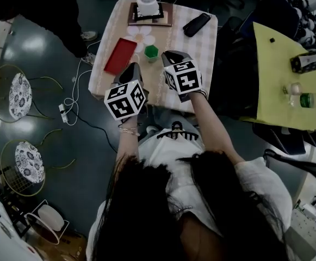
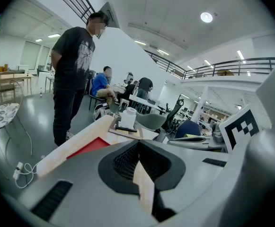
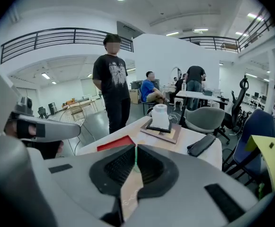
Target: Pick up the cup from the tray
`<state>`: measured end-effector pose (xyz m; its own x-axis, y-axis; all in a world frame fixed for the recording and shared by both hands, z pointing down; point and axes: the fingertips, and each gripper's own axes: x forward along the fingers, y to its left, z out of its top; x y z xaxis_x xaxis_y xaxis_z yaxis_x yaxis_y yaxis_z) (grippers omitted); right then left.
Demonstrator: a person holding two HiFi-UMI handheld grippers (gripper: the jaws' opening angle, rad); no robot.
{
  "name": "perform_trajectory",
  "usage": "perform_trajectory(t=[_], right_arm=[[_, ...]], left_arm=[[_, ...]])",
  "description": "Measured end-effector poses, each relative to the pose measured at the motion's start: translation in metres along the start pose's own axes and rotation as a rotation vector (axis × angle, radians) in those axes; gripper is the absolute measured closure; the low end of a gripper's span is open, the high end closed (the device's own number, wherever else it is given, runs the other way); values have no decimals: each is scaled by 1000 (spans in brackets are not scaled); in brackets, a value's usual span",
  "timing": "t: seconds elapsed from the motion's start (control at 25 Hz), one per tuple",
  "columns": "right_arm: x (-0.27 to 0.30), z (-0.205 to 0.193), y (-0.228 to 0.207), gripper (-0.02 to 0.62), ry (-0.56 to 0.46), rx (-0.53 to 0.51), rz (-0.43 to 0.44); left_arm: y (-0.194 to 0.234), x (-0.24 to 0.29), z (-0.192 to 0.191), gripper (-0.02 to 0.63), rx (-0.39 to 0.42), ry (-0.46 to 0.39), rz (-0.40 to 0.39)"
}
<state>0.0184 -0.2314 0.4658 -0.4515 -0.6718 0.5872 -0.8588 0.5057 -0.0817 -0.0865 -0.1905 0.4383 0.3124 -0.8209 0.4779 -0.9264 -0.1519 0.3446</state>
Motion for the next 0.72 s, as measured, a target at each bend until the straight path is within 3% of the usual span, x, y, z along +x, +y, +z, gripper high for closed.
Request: perform_trajectory(t=[0.08, 0.72], right_arm=[[-9, -3, 4, 583, -8, 7, -7], [-50, -23, 34, 584, -44, -5, -32]], left_arm=[[-2, -8, -2, 597, 0, -6, -2], [-11, -50, -24, 597, -8, -44, -21]])
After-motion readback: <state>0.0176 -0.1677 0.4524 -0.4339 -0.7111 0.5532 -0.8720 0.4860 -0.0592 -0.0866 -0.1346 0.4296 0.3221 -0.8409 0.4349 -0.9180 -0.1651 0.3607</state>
